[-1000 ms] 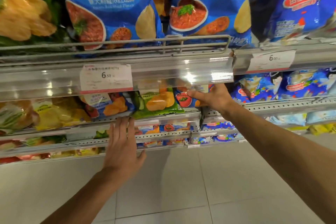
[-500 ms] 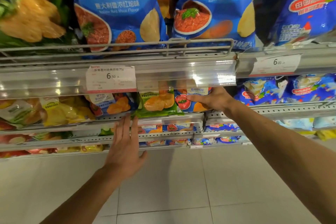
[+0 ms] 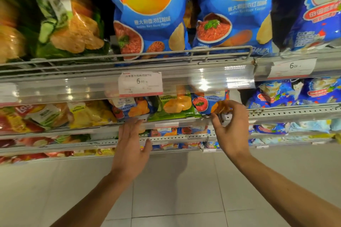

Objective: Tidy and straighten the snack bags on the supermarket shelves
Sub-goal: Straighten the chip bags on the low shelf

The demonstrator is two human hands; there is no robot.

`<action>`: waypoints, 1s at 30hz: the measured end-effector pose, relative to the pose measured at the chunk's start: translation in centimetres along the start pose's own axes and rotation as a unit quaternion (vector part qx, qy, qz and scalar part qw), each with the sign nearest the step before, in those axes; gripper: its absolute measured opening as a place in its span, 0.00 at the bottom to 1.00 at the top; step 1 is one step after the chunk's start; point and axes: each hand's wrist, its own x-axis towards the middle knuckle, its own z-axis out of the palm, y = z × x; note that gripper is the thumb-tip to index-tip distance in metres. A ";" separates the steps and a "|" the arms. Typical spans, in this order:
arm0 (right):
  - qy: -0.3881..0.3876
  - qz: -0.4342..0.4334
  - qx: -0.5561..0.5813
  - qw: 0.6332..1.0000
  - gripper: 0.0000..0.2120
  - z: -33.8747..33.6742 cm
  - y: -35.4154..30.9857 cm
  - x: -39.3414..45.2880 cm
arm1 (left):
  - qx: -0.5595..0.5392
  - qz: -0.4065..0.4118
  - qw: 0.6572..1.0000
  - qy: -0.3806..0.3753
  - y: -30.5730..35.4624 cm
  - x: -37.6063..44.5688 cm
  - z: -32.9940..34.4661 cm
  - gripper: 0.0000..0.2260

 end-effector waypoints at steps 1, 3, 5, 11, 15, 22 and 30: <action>-0.010 -0.008 0.004 1.000 0.21 0.8 -0.6 -0.4 | -0.016 -0.002 0.999 0.029 -0.3 0.2 -0.4 0.29; -0.039 -0.010 0.020 0.999 0.20 2.6 -2.0 -0.8 | -0.047 -0.020 0.996 0.073 -1.0 0.8 -1.4 0.30; -0.061 0.001 0.045 0.997 0.18 4.4 -4.0 -0.7 | -0.083 -0.036 0.990 0.109 -1.6 2.1 -2.5 0.27; -0.142 0.074 0.023 0.987 0.24 9.0 -6.5 2.7 | -0.200 -0.156 0.963 0.090 -4.6 7.0 -3.6 0.27; -0.180 0.092 -0.014 0.979 0.17 10.7 -6.8 4.5 | -0.277 -0.125 0.952 0.035 -6.1 9.1 -3.7 0.15; -0.242 0.141 0.029 0.960 0.18 11.0 -6.1 5.8 | -0.324 -0.152 0.933 -0.027 -8.1 11.3 -2.9 0.13; -0.169 0.152 0.020 0.974 0.48 12.0 -5.2 4.1 | -0.320 -0.206 0.924 -0.050 -9.0 11.9 -2.2 0.18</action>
